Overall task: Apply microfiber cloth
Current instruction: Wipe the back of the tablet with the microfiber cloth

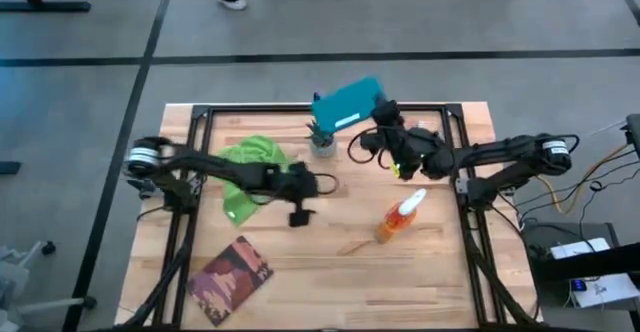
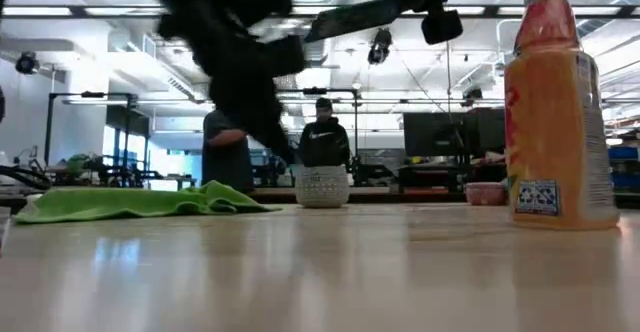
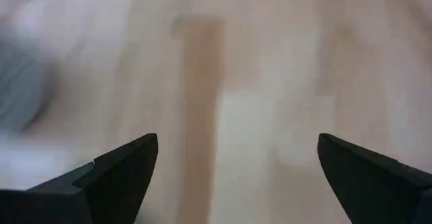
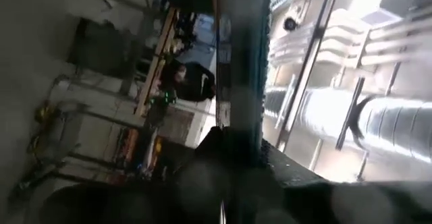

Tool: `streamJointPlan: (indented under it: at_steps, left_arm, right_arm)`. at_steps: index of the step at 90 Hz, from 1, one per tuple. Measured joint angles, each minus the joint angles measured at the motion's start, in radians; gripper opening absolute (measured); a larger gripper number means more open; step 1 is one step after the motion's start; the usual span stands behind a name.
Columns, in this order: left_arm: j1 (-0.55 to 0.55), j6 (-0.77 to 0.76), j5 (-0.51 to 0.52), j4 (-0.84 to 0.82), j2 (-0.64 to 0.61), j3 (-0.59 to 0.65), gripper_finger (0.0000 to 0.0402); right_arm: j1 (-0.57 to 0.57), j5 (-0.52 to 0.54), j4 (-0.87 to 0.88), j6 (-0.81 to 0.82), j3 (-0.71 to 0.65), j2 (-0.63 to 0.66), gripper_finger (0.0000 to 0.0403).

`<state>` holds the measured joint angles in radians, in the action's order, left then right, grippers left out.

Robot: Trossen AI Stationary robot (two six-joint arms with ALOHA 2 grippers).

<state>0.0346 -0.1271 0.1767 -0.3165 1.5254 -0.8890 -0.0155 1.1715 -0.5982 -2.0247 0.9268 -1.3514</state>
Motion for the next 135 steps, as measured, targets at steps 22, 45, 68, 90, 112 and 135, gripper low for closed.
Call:
streamJointPlan:
  at_steps: [22, 45, 68, 90, 112, 135]
  left_arm:
    - [-0.008, -0.245, 0.195, -0.262, -0.284, 0.199, 0.0387]
    - [-0.127, -0.383, 0.226, -0.233, -0.411, 0.345, 0.0387]
    - [-0.258, -0.397, 0.138, -0.064, -0.352, 0.427, 0.0387]
    - [-0.272, -0.386, 0.127, 0.052, -0.19, 0.439, 0.0387]
    - [-0.272, -0.379, 0.126, 0.189, -0.074, 0.437, 0.0387]
    - [-0.27, -0.372, 0.106, 0.196, -0.067, 0.436, 0.0367]
  right_arm:
    - [0.016, 0.007, 0.022, 0.096, -0.001, -0.077, 0.0013]
    - [0.034, 0.007, 0.02, 0.187, -0.001, -0.166, 0.0013]
    - [0.095, 0.004, 0.02, 0.197, -0.001, -0.303, 0.0013]
    - [0.131, 0.006, 0.019, 0.237, -0.001, -0.372, 0.0013]
    - [0.161, -0.01, 0.067, 0.325, -0.001, -0.388, 0.0013]
    - [0.162, -0.009, 0.332, 0.615, -0.001, -0.39, 0.0013]
